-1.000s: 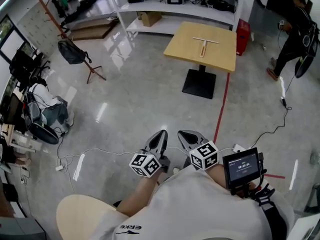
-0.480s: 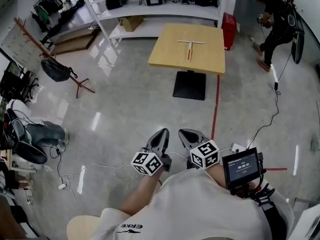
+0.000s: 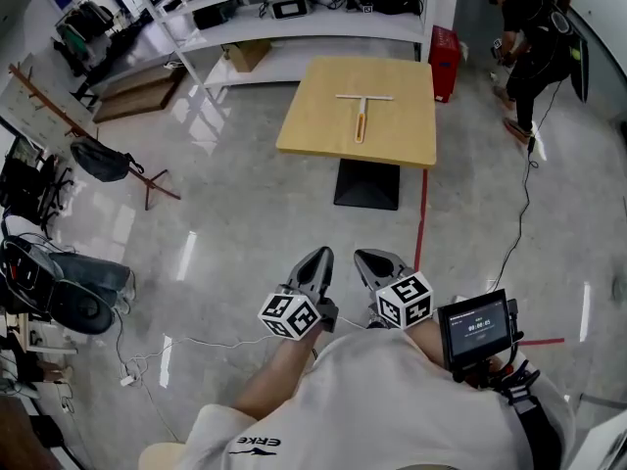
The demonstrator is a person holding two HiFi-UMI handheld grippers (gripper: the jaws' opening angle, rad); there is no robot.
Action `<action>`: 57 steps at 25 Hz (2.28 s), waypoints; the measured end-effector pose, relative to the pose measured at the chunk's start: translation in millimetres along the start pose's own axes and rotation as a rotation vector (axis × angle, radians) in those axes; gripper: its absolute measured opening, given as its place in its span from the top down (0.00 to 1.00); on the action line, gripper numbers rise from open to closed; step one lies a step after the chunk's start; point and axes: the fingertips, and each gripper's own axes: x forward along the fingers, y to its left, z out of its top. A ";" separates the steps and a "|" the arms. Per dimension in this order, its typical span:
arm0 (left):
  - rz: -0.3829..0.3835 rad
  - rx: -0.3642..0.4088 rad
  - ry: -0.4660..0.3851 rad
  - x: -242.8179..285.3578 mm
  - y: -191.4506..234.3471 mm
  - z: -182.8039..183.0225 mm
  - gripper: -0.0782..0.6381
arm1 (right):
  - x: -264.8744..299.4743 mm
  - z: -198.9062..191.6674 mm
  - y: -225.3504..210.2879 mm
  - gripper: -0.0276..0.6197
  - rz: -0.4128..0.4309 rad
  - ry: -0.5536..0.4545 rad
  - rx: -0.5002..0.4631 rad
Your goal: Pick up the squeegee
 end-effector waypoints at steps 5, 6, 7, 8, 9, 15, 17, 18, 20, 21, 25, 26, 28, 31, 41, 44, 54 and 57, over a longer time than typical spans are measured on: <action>-0.007 0.010 0.011 16.8 3.1 1.8 0.88 | 5.6 6.0 -12.9 0.95 -0.003 -0.008 0.004; -0.009 0.011 0.011 18.3 3.1 2.2 0.88 | 6.1 6.8 -13.9 0.95 -0.006 -0.011 0.004; -0.010 0.013 0.012 19.7 3.2 2.4 0.88 | 6.8 7.6 -15.1 0.95 -0.009 -0.013 0.006; -0.010 0.014 0.016 20.5 3.4 2.1 0.88 | 7.3 8.2 -15.9 0.95 -0.012 -0.016 0.009; -0.010 0.017 0.021 20.5 3.5 1.3 0.88 | 7.5 8.3 -16.1 0.95 -0.013 -0.019 0.013; -0.019 0.034 0.037 24.1 1.3 8.6 0.88 | 7.7 17.0 -20.3 0.95 -0.033 -0.035 0.029; -0.026 0.035 0.045 28.4 2.0 12.5 0.88 | 9.6 21.8 -22.9 0.95 -0.044 -0.037 0.036; -0.030 0.034 0.050 32.4 3.6 14.4 0.88 | 11.9 24.5 -25.5 0.95 -0.050 -0.036 0.038; -0.038 0.031 0.060 46.0 11.1 18.6 0.88 | 21.3 30.5 -35.7 0.95 -0.064 -0.033 0.042; -0.042 0.029 0.066 56.9 18.3 20.8 0.88 | 29.6 33.8 -44.5 0.95 -0.072 -0.032 0.044; -0.068 0.023 0.096 104.3 50.9 31.3 0.88 | 68.2 47.6 -81.4 0.95 -0.109 -0.025 0.053; -0.077 0.021 0.099 112.3 56.1 35.9 0.88 | 75.1 52.0 -86.9 0.95 -0.119 -0.023 0.054; -0.092 0.018 0.105 127.0 66.6 44.9 0.88 | 88.9 60.1 -97.6 0.95 -0.141 -0.022 0.056; -0.110 0.018 0.119 149.0 86.2 53.9 0.88 | 111.7 69.2 -116.2 0.95 -0.176 -0.025 0.066; -0.146 0.007 0.150 206.5 135.3 81.9 0.88 | 166.0 98.0 -156.7 0.95 -0.259 -0.015 0.092; -0.165 0.007 0.164 211.1 147.0 83.2 0.88 | 176.8 97.1 -157.9 0.95 -0.288 -0.012 0.097; -0.109 0.021 0.213 255.5 180.9 69.8 0.88 | 197.9 95.1 -201.8 0.95 -0.335 0.006 0.114; -0.094 0.022 0.220 265.4 185.1 69.6 0.88 | 201.6 98.9 -210.1 0.95 -0.334 0.011 0.117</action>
